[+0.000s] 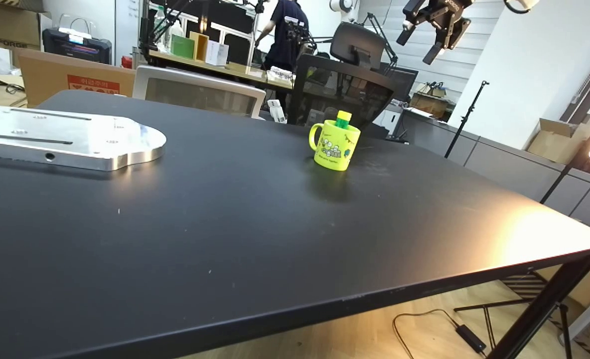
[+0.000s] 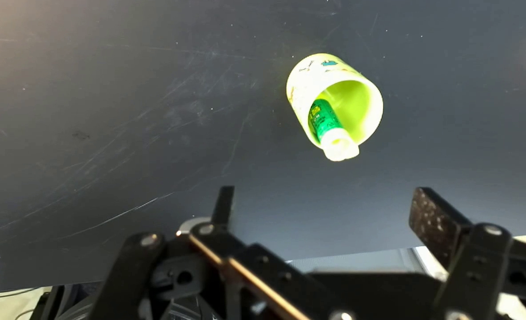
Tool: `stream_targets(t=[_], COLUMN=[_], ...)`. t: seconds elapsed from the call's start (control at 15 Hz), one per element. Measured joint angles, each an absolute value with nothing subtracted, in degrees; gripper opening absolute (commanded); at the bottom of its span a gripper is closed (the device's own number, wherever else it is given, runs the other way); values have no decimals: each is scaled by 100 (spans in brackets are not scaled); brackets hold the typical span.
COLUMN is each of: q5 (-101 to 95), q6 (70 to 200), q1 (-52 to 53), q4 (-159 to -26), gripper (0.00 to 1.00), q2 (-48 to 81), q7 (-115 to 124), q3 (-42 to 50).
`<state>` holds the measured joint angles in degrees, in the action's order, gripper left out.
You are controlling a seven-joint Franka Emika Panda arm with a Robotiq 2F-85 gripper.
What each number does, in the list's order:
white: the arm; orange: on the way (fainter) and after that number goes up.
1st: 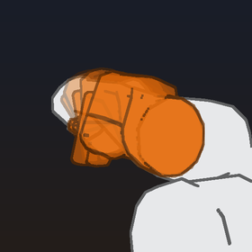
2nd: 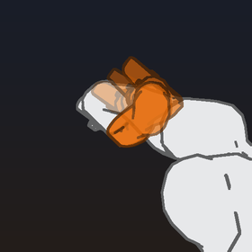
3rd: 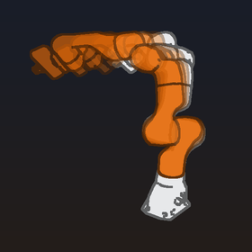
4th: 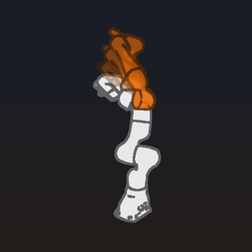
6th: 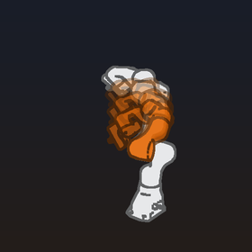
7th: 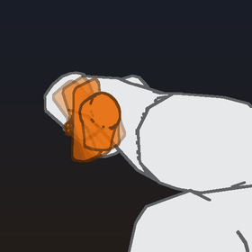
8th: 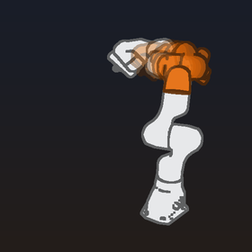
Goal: Remove the glue stick from the yellow mug
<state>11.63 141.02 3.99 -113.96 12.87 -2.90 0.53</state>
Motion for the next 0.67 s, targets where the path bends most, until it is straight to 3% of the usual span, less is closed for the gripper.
stream_targets(t=[0.67], q5=[1208], q6=[13314], q1=[264], q4=[-9408], gripper=[100], q2=[2844], q7=[-187], q3=[-262])
